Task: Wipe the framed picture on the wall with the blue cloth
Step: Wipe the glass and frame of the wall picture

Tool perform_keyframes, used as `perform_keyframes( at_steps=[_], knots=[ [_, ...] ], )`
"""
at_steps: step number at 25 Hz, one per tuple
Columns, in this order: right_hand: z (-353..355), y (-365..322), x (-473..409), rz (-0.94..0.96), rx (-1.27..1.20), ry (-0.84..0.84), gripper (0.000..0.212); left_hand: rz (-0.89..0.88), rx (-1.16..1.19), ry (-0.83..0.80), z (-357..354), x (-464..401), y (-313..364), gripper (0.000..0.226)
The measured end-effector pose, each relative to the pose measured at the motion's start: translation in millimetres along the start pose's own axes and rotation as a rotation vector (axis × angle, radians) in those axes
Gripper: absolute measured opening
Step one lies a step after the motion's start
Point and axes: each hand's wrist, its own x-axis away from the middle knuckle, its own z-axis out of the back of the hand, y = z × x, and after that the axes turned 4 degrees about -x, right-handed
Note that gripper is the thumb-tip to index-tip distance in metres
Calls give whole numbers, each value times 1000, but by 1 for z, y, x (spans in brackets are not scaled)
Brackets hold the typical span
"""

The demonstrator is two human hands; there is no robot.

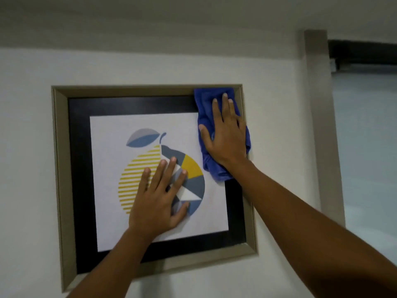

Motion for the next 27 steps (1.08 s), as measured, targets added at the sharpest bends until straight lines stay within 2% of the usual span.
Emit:
perform_keyframes(
  at_steps=[4,9,13,16,18,21,24,27],
  knots=[
    [-2,-6,87,-56,-54,-31,75,-13,-32,-10,-1,-2,-2,77],
    [6,2,213,-79,-33,-198,77,-17,-26,-4,-2,-4,-4,76],
    [22,12,276,-107,18,-349,73,-16,-15,22,-1,-4,-3,76],
    [33,16,316,-66,25,-380,69,-10,-12,21,-2,-4,-3,76],
    [41,14,326,-55,24,-364,66,-11,-9,14,-2,-4,-4,76],
    [46,11,319,-135,12,-357,65,-13,-10,12,0,-3,-3,75],
    [42,2,317,-227,-12,-393,73,-13,-12,12,0,2,-4,75],
    [29,-6,319,-280,-44,-347,84,-15,-9,10,0,3,-5,77]
  ],
)
